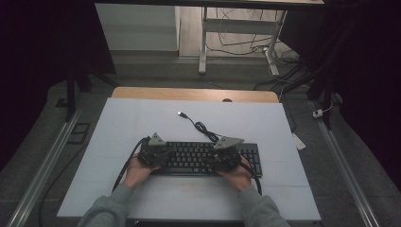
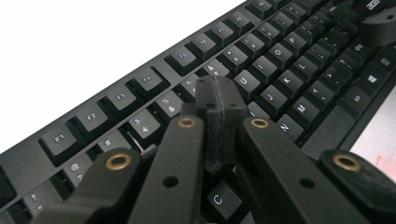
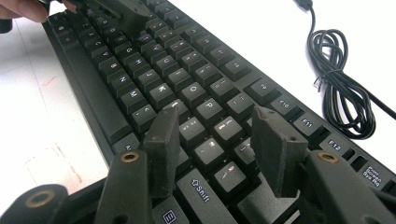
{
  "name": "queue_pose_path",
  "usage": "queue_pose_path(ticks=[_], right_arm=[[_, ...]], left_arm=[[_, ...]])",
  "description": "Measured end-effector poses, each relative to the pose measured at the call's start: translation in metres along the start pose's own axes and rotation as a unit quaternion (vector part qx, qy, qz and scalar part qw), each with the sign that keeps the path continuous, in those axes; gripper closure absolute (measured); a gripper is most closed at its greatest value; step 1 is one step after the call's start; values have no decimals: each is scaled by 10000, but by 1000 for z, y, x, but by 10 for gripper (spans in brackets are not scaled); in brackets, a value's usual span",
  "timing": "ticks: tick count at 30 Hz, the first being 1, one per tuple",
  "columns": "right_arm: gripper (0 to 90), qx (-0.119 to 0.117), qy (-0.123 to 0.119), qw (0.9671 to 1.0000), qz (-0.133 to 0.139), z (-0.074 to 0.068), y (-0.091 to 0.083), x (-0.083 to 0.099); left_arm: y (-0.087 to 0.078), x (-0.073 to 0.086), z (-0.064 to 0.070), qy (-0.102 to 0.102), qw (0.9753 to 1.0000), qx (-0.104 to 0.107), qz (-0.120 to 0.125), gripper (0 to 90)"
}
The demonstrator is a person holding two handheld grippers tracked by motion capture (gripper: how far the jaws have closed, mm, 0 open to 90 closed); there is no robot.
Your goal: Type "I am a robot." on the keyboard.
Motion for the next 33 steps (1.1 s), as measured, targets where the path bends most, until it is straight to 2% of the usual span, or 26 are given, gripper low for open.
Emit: queue_pose_path(ticks=[20, 28, 33], right_arm=[[521, 26, -9, 10000, 23, 0, -2, -1], [521, 34, -6, 10000, 35, 0, -2, -1], [521, 29, 1, 10000, 39, 0, -2, -1]], left_arm=[[8, 2, 0, -4, 9998, -188, -110, 890], [6, 1, 0, -2, 9998, -176, -76, 889], [1, 0, -1, -29, 9999, -156, 29, 888]])
Point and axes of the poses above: each handheld gripper's, and its own axes: y roughly forward along the jaws, x roughly out of its underside, z roughly to its right, the point moved 2 cm from there along y, roughly forward along the jaws, and after that the axes turned 5 degrees about -y, right-handed, at the moved point
